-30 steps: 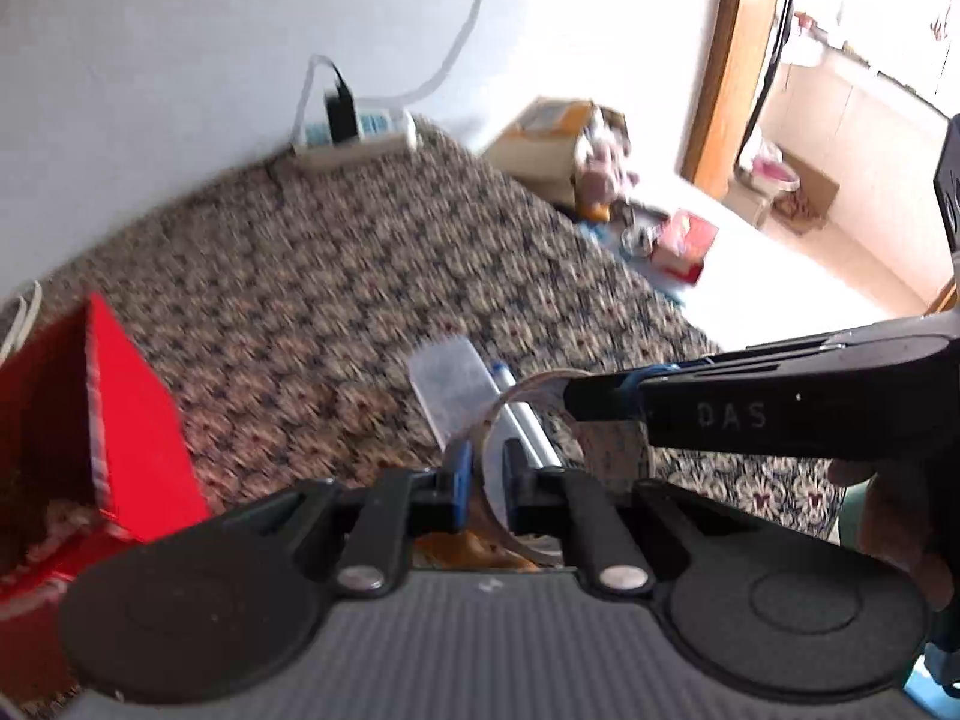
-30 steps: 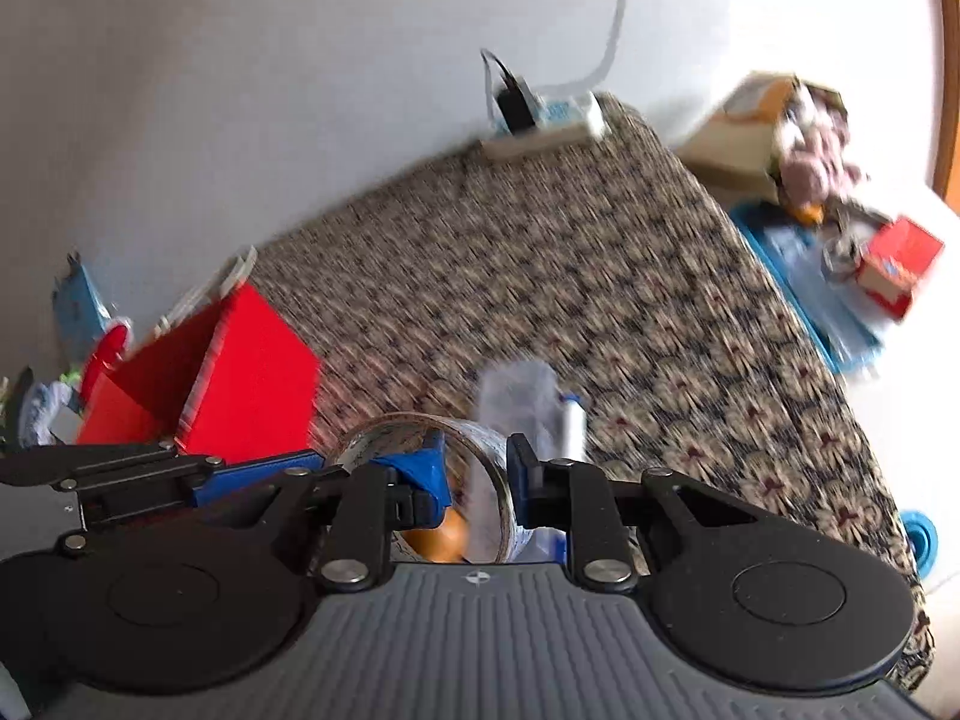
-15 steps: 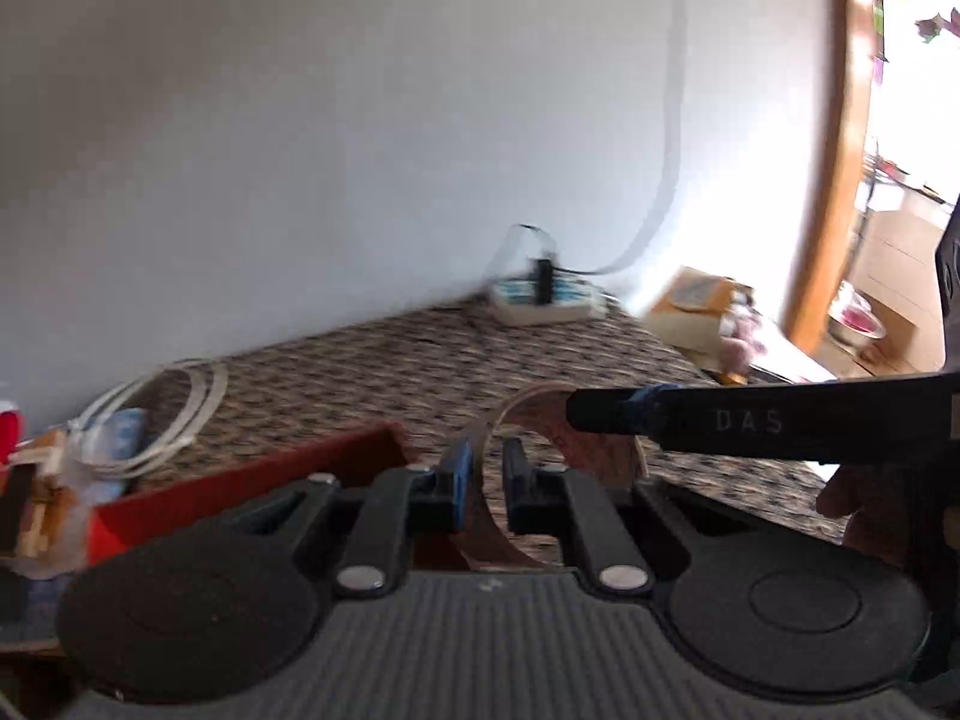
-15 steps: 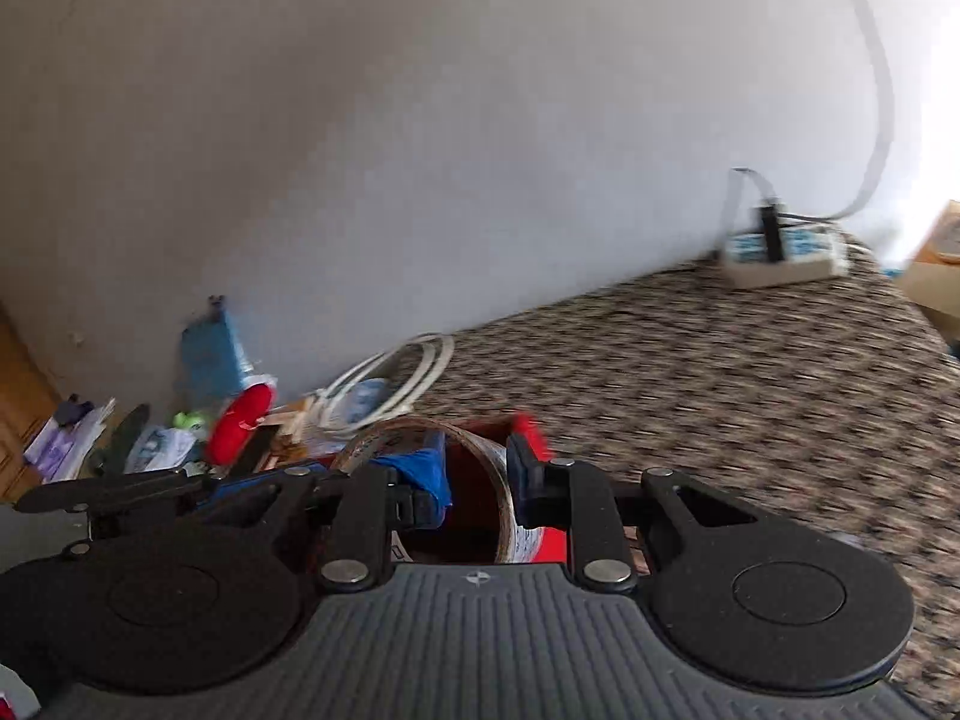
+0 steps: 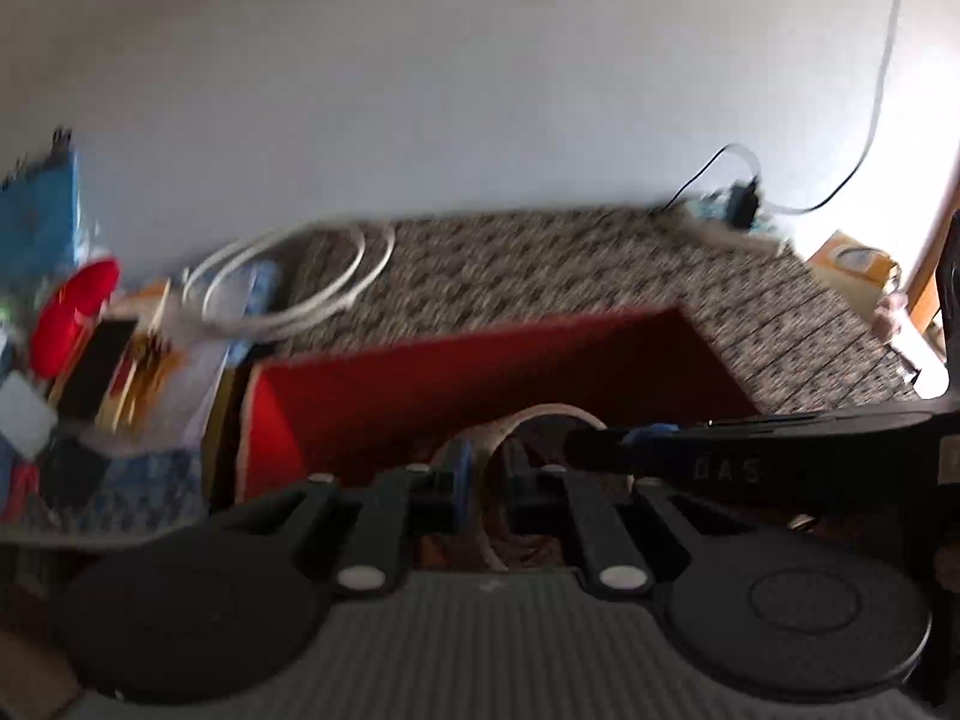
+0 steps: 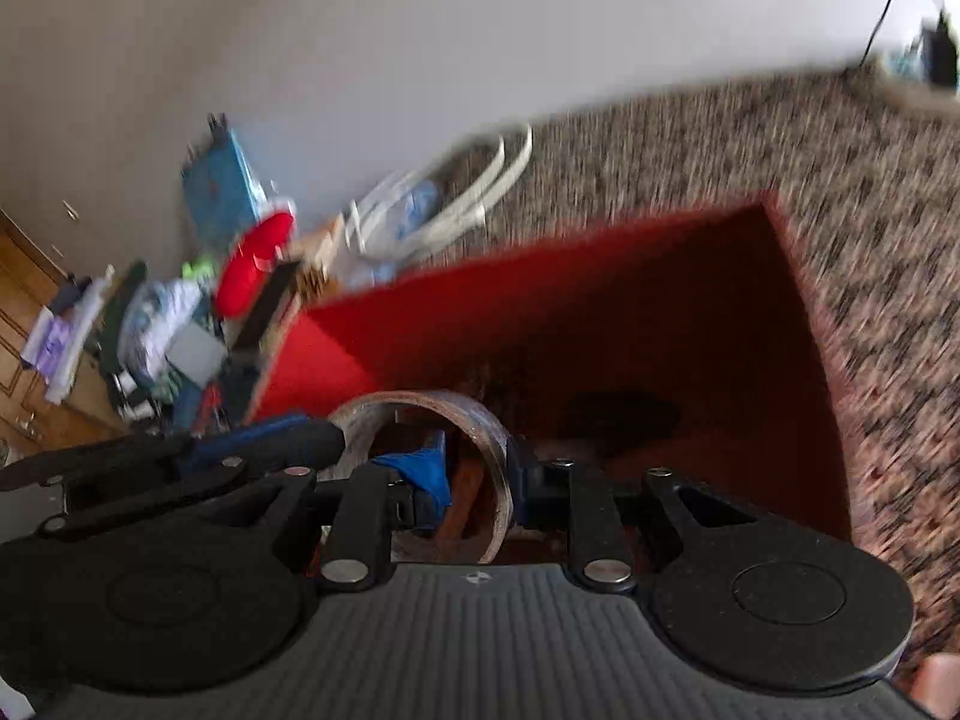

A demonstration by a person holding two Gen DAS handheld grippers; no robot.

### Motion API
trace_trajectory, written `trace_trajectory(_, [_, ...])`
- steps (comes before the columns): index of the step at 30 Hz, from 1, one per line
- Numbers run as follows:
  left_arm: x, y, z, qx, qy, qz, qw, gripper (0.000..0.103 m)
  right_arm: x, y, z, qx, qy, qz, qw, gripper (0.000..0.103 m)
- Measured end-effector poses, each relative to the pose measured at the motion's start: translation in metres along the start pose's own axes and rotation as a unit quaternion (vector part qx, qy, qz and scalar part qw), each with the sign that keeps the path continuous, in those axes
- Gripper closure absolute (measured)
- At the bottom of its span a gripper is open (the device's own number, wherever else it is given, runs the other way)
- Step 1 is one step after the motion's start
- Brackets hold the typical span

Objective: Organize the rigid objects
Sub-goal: 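Carry the tape roll into the red box and open the right gripper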

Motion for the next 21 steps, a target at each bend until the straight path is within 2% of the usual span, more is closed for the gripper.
trace_trajectory(4, [-0.011, 0.024, 0.011, 0.011, -0.001, 0.025, 0.9996, 0.095, -0.006, 0.015, 0.002, -0.008, 0.008, 0.026, 1.0, 0.1])
trace_trajectory(7, [-0.016, 0.038, 0.018, 0.008, -0.006, 0.044, 0.999, 0.095, -0.006, 0.02, -0.003, 0.002, 0.031, 0.03, 0.999, 0.097])
trace_trajectory(8, [-0.018, 0.041, 0.02, 0.005, -0.008, 0.049, 0.9988, 0.094, -0.006, 0.019, -0.003, 0.004, 0.035, 0.028, 0.999, 0.094])
trace_trajectory(13, [-0.023, 0.054, 0.025, 0.026, -0.007, 0.063, 0.9976, 0.093, -0.004, 0.015, -0.007, -0.007, 0.037, 0.013, 0.999, 0.094])
trace_trajectory(19, [-0.018, 0.05, 0.032, 0.038, -0.017, 0.059, 0.9974, 0.092, -0.005, 0.012, -0.009, -0.021, 0.029, -0.008, 0.999, 0.094])
trace_trajectory(20, [-0.016, 0.048, 0.033, 0.039, -0.02, 0.056, 0.9975, 0.091, -0.005, 0.009, -0.008, -0.025, 0.026, -0.013, 0.999, 0.093])
trace_trajectory(21, [-0.014, 0.045, 0.033, 0.041, -0.022, 0.053, 0.9975, 0.085, -0.005, 0.008, -0.008, -0.029, 0.022, -0.016, 0.999, 0.093])
Point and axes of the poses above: each gripper's, at about its wrist camera, not at the fingertips, and y roughly the way its jaws point, z to its left, x to its top, the point moved 1 cm from there along y, roughly the way its jaws point, and after that the axes turned 13 degrees about x, right-handed, at the moved point
